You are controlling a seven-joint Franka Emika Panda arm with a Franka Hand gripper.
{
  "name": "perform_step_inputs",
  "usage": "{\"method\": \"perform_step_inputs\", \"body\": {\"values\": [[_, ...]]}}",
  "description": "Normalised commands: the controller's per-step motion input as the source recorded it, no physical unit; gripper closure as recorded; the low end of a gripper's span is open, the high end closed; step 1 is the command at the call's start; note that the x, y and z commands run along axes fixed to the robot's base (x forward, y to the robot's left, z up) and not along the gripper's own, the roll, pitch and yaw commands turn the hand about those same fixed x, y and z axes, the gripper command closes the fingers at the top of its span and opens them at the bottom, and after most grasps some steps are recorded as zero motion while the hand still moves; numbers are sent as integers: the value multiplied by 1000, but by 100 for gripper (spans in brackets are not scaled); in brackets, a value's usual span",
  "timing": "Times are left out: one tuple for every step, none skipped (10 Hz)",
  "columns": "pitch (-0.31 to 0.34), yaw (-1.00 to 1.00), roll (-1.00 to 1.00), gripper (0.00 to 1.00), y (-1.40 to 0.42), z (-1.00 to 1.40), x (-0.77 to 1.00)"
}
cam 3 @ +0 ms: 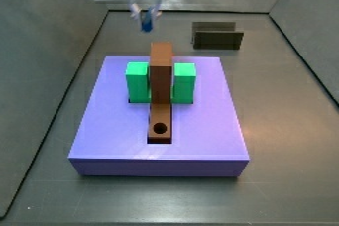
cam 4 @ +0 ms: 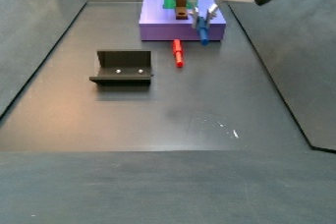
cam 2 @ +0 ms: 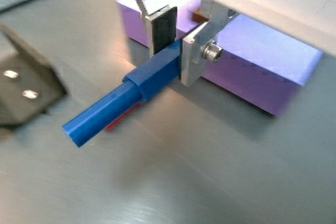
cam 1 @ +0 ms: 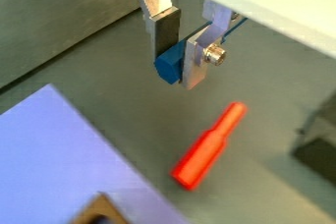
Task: Pick up the blue object. Move up. Place the blue object on the fixture. Regrasp the blue object. Move to above the board. Insert the blue object.
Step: Place the blue object on the fixture.
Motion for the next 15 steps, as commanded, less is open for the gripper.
{"method": "perform_step_inputs", "body": {"values": [[49, -6, -897, 100, 334, 249, 637], [80, -43, -789, 100, 277, 100, 731], [91, -66, -834, 100, 246, 43, 714], [63, -60, -909, 100, 231, 0, 689], [23, -94, -946, 100, 189, 0, 683], [0, -143, -980, 100, 160, 0, 651], [0, -206, -880, 100, 134, -26, 706], [0, -180, -889, 100, 194, -43, 669], [0, -157, -829, 100, 280, -26, 623], [80, -94, -771, 100, 300, 0, 666], [94, -117, -666, 100, 231, -54, 617], [197, -46, -503, 100, 197, -89, 674], [229, 0, -517, 100, 183, -97, 651], [83, 0, -1000, 100, 86, -86, 489], [89, 0, -957, 100, 94, -126, 483]]}}
